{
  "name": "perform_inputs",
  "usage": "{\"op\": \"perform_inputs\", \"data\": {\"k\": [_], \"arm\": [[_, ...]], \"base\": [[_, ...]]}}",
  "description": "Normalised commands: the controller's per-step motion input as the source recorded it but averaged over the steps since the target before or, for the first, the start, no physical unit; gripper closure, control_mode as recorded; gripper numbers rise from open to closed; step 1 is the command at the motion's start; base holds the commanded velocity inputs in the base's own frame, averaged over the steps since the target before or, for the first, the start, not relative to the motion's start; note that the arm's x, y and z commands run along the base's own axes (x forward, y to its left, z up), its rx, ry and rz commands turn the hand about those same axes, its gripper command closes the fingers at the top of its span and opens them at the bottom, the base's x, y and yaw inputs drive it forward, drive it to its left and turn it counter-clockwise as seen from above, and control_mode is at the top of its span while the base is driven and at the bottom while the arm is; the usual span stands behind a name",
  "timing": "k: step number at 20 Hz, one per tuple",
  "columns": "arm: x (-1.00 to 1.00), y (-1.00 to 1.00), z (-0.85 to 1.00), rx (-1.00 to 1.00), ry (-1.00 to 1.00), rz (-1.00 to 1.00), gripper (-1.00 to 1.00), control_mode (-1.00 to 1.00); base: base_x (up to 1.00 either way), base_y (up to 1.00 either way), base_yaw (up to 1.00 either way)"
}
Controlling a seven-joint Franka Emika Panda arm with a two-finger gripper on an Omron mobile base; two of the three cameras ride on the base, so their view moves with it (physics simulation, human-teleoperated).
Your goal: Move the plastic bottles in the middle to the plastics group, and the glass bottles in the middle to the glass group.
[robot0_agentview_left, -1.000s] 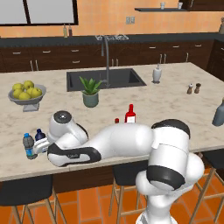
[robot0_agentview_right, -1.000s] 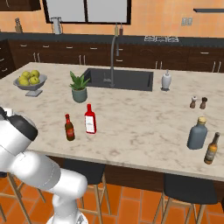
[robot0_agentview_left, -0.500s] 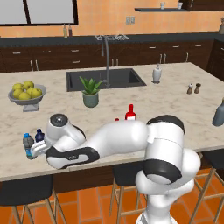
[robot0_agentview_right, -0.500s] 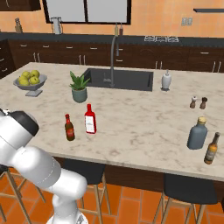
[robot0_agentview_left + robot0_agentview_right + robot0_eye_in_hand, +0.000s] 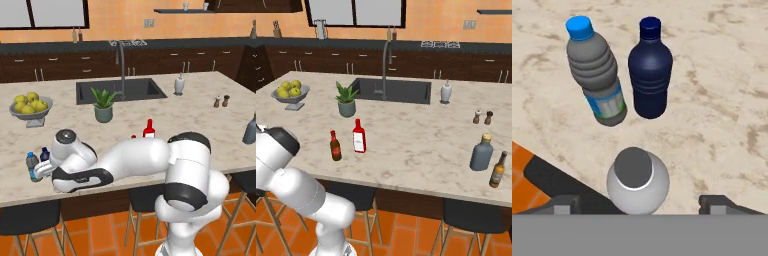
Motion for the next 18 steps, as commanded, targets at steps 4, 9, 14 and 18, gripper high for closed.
{"op": "perform_inputs", "data": {"k": [4, 9, 14, 18], "arm": [[-0.09, 0.00, 0.34, 0.00, 0.00, 0.00, -1.00, -1.00], [-0.53, -0.41, 0.47, 0.01, 0.00, -0.05, -1.00, -1.00], [-0.40, -1.00, 0.23, 0.06, 0.00, -0.16, -1.00, -1.00], [-0.03, -1.00, 0.19, 0.07, 0.01, -0.22, -1.00, -1.00]], "base": [[0.00, 0.00, 0.00], [0.00, 0.00, 0.00], [0.00, 0.00, 0.00], [0.00, 0.00, 0.00]]}}
